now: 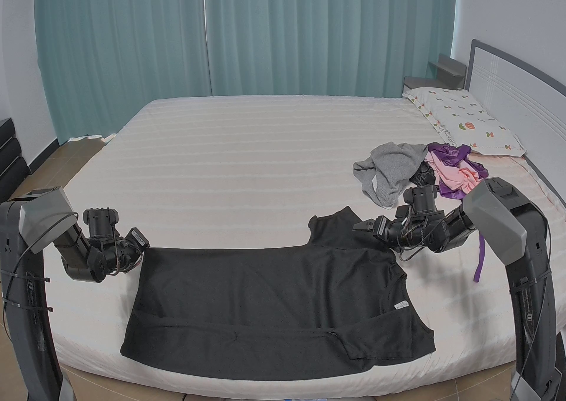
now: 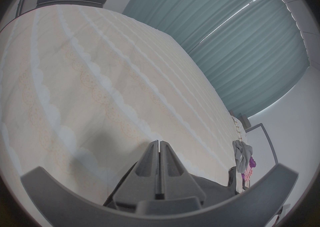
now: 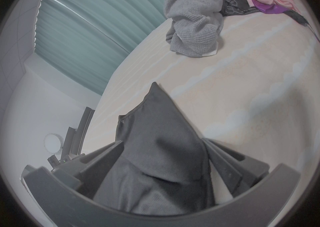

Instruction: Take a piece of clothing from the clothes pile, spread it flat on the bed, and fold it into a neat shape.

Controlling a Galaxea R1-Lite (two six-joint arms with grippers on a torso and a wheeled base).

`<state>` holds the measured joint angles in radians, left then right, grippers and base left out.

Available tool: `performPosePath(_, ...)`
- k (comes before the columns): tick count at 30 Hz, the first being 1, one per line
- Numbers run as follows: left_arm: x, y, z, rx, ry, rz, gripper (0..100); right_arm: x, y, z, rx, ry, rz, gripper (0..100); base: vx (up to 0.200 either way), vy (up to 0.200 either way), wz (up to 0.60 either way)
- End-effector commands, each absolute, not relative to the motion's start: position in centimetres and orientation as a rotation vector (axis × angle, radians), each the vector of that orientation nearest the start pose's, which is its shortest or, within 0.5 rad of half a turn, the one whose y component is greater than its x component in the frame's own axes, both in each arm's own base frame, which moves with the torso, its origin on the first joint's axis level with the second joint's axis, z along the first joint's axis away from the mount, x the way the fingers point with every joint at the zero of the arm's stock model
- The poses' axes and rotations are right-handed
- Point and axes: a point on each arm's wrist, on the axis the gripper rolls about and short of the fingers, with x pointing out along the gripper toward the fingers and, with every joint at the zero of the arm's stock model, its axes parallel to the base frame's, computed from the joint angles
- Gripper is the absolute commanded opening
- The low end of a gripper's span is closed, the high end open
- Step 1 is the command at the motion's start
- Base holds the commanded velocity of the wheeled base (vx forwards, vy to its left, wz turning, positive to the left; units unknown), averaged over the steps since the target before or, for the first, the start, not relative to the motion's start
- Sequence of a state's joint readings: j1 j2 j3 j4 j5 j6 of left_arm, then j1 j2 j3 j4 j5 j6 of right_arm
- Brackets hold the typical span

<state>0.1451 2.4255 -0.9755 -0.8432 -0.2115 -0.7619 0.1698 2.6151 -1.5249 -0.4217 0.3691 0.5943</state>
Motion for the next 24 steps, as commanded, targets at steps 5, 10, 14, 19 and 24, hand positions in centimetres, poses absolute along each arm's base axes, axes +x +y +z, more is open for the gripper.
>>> performPosePath(5, 40.3, 5.4, -2.5, -0.846, 0.595, 0.168, 0, 48.4, 8.8, -3.5, 0.640, 0.792, 0.292, 0, 0.000, 0.000, 0.00)
performPosePath(10, 40.3, 5.4, -2.5, -0.846, 0.594, 0.167, 0, 48.7, 7.9, -3.3, 0.647, 0.783, 0.275, 0, 0.000, 0.000, 0.00)
performPosePath(14, 40.4, 5.5, -2.4, -0.846, 0.588, 0.165, 0, 48.7, 7.2, -2.9, 0.654, 0.771, 0.266, 0, 0.000, 0.000, 0.00)
performPosePath(19, 40.3, 5.6, -0.9, -0.846, 0.558, 0.156, 0, 48.8, 6.8, -1.2, 0.659, 0.735, 0.272, 0, 0.000, 0.000, 0.00)
performPosePath(24, 40.4, 5.6, 0.3, -0.858, 0.525, 0.149, 0, 48.8, 6.7, 0.5, 0.663, 0.701, 0.281, 0, 0.000, 0.000, 0.00)
